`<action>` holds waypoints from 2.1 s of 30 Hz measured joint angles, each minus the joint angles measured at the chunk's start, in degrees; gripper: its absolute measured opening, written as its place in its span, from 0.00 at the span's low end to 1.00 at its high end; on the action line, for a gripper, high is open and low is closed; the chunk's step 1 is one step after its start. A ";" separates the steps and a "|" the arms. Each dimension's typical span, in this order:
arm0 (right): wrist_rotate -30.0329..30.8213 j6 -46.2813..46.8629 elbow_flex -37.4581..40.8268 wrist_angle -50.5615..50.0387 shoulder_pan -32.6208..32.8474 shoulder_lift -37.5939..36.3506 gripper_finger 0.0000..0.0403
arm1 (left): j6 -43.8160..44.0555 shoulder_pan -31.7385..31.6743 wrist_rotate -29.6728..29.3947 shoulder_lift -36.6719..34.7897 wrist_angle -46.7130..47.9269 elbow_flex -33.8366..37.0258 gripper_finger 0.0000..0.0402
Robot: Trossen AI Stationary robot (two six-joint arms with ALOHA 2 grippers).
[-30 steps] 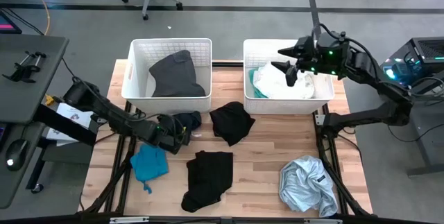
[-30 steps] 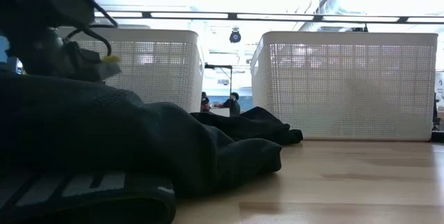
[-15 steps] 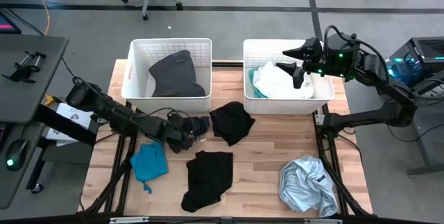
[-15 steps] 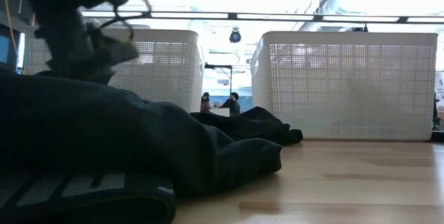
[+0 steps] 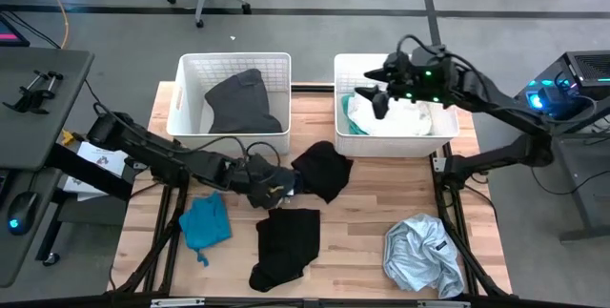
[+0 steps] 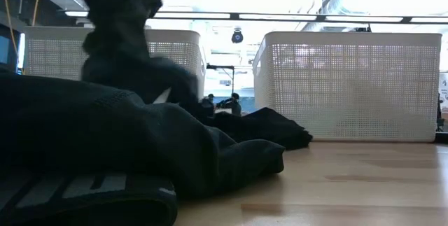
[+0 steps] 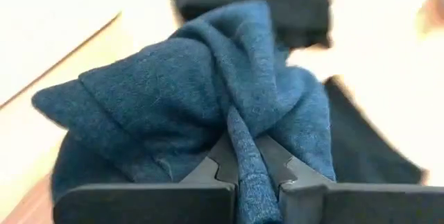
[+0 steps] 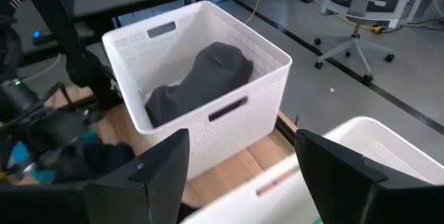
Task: Sort clothes
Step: Put the dark blue shorts into the left bin
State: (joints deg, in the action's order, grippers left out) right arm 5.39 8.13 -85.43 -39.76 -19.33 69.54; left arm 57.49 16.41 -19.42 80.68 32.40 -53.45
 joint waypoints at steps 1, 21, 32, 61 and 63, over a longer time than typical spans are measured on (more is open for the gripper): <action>-0.21 0.35 0.00 1.04 0.00 0.56 0.62 | -1.19 -0.24 0.02 0.00 -1.39 -0.68 0.01; -4.79 6.46 0.02 7.08 1.02 2.36 0.62 | -35.33 -14.17 5.75 -0.07 -13.86 -19.16 0.01; -4.02 9.02 0.02 7.95 2.99 2.36 0.62 | -45.48 -22.09 7.30 -2.26 -2.96 -26.85 0.01; 0.68 14.16 0.02 12.01 4.08 2.38 0.62 | -47.02 -51.87 -2.15 -10.74 21.87 -17.54 0.01; 0.69 14.16 0.02 11.99 4.81 2.38 0.62 | -47.14 -53.67 1.45 -9.32 18.46 -14.39 0.01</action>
State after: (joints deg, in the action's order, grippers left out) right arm 6.09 22.28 -85.41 -27.77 -14.52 71.92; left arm 10.34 -37.26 -17.97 71.36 50.86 -67.83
